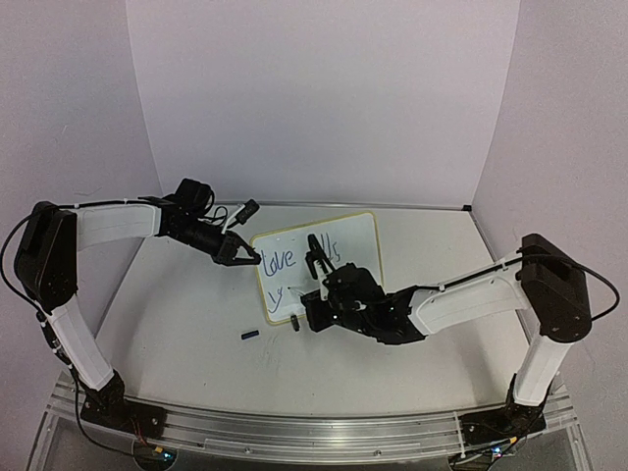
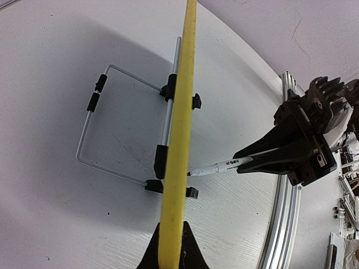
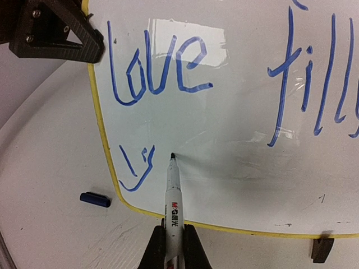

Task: Write a sentence on the whiteboard

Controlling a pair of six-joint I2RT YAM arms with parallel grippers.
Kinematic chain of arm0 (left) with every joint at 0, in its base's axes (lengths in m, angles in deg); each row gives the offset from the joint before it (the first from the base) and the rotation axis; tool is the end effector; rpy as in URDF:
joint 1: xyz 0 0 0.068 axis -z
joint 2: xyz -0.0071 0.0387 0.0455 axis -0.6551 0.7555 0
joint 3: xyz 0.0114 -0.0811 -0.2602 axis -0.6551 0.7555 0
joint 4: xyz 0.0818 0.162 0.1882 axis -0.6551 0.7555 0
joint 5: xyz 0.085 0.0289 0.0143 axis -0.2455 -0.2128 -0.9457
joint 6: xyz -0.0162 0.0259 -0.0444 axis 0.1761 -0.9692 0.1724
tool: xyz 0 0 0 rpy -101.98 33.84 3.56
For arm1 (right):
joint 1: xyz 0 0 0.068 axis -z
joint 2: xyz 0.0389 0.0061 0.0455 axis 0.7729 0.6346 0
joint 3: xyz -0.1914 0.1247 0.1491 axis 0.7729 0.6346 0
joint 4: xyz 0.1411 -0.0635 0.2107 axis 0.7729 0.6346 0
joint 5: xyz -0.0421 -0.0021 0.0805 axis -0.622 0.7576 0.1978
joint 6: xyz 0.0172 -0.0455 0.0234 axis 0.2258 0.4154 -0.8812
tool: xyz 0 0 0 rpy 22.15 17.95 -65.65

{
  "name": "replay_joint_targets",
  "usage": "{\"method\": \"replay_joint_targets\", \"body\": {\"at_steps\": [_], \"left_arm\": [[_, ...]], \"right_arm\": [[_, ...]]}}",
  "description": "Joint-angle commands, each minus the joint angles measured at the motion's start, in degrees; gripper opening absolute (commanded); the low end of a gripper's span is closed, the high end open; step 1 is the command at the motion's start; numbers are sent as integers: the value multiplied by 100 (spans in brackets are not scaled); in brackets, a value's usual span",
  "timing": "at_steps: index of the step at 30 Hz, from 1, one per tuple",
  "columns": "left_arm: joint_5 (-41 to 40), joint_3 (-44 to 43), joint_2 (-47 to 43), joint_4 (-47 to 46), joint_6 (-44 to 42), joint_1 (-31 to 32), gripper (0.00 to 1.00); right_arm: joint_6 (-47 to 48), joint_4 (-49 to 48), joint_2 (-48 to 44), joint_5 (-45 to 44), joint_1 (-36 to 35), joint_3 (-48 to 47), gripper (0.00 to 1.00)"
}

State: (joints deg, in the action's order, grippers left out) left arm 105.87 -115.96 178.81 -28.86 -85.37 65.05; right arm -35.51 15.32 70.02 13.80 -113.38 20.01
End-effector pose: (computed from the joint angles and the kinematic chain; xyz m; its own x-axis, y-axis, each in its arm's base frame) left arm 0.3198 -0.1720 0.2330 -0.5482 0.4177 -0.7246 0.8338 0.3405 -0.4346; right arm 0.1867 0.3464 0.1814 -0.4564 -0.1713 -0.8731 -0.6686 0.7134 0.2096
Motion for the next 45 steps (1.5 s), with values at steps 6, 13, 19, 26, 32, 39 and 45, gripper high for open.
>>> {"method": "replay_joint_targets", "body": {"at_steps": [6,13,19,26,32,39,45], "left_arm": [[-468,-172,-65,203,-292,40,0],[-468,-173,-63,203,-287,36,0],[-477,-172,-60,203,-293,40,0],[-477,-172,-52,203,-290,40,0],[-477,-172,-60,203,-288,40,0],[-477,-172,-70,211,-290,40,0],[-477,-172,-65,212,-292,40,0]], "right_arm": [[100,-161,142,238,32,-46,0],[56,-161,186,451,33,80,0],[31,-43,162,355,28,140,0],[208,182,-29,-78,31,130,0],[427,318,-164,-315,27,7,0],[586,340,-174,-255,36,-219,0],[673,340,-77,-112,31,-405,0]]}}
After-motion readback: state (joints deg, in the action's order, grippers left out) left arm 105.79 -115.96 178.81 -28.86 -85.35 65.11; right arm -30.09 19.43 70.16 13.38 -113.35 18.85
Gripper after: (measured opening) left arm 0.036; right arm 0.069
